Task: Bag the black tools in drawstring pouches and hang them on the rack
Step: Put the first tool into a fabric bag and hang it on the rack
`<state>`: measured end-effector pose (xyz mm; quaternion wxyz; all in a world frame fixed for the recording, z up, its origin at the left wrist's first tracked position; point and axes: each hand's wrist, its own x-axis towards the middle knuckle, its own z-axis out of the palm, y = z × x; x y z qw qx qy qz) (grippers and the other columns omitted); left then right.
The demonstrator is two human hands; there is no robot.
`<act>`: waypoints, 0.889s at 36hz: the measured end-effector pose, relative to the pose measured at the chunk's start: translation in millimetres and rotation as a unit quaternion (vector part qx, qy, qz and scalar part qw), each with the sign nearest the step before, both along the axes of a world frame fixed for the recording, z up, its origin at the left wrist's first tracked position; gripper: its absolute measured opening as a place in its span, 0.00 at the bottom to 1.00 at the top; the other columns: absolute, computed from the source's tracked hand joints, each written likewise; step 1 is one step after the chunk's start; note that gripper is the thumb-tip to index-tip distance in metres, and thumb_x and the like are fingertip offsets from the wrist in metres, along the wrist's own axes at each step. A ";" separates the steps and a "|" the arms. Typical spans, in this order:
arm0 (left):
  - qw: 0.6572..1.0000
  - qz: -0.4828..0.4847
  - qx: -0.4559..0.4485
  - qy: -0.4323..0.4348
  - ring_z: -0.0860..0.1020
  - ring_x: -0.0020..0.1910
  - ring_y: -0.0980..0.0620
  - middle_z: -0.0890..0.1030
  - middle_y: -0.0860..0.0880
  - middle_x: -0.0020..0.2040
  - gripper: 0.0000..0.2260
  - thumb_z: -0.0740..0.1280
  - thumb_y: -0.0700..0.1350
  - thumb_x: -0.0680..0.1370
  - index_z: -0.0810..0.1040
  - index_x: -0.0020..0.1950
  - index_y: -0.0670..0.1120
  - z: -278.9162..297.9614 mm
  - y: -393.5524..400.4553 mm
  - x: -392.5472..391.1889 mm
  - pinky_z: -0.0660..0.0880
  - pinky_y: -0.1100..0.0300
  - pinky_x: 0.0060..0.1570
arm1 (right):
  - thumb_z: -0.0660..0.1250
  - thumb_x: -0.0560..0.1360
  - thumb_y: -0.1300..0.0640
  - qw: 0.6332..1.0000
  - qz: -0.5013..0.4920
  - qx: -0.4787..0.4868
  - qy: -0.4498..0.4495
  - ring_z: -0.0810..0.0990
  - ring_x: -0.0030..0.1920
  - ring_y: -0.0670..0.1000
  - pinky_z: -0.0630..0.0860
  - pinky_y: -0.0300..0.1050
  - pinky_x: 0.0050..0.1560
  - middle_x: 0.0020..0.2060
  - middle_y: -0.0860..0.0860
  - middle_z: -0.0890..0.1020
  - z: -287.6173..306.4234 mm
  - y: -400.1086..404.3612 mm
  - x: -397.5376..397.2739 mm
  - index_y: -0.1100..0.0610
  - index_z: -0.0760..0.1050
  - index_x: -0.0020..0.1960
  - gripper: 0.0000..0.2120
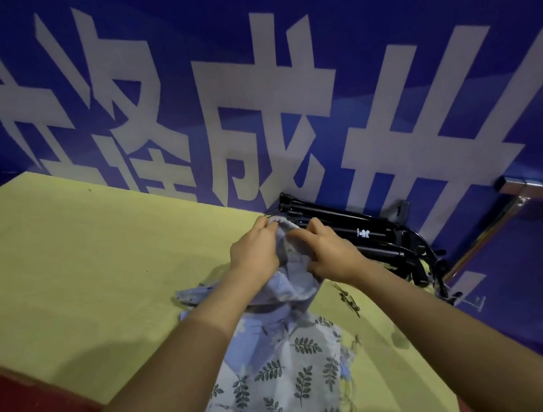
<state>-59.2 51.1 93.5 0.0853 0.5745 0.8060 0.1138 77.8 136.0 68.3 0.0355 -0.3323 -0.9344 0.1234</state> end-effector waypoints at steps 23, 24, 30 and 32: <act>0.993 0.029 -0.060 -0.094 0.75 0.54 0.41 0.68 0.47 0.66 0.16 0.60 0.40 0.79 0.70 0.67 0.43 -54.1 44.6 15.8 0.70 0.51 0.42 | 0.64 0.77 0.49 0.975 -0.132 0.065 -0.166 0.73 0.63 0.59 0.66 0.52 0.63 0.62 0.57 0.75 -66.8 84.5 34.1 0.56 0.62 0.69 0.24; 0.994 0.030 -0.055 -0.095 0.76 0.54 0.41 0.68 0.47 0.66 0.16 0.60 0.40 0.79 0.70 0.66 0.44 -55.5 43.7 14.7 0.70 0.51 0.42 | 0.63 0.77 0.49 0.976 -0.125 0.077 -0.163 0.73 0.63 0.60 0.67 0.52 0.62 0.62 0.57 0.75 -65.1 83.9 35.1 0.56 0.62 0.70 0.24; 0.993 0.041 -0.029 -0.107 0.76 0.50 0.42 0.70 0.48 0.65 0.15 0.60 0.39 0.78 0.73 0.64 0.44 -54.5 40.1 14.0 0.67 0.54 0.37 | 0.63 0.76 0.52 0.974 -0.113 0.151 -0.125 0.78 0.51 0.60 0.70 0.48 0.45 0.60 0.57 0.72 -39.9 68.1 41.5 0.53 0.60 0.71 0.26; 0.993 0.042 -0.025 -0.110 0.76 0.52 0.42 0.69 0.48 0.66 0.15 0.61 0.40 0.78 0.73 0.64 0.44 -51.8 40.9 15.1 0.68 0.54 0.39 | 0.64 0.75 0.52 0.975 -0.118 0.150 -0.113 0.78 0.50 0.60 0.66 0.47 0.37 0.61 0.57 0.70 -28.5 64.5 42.3 0.53 0.59 0.71 0.28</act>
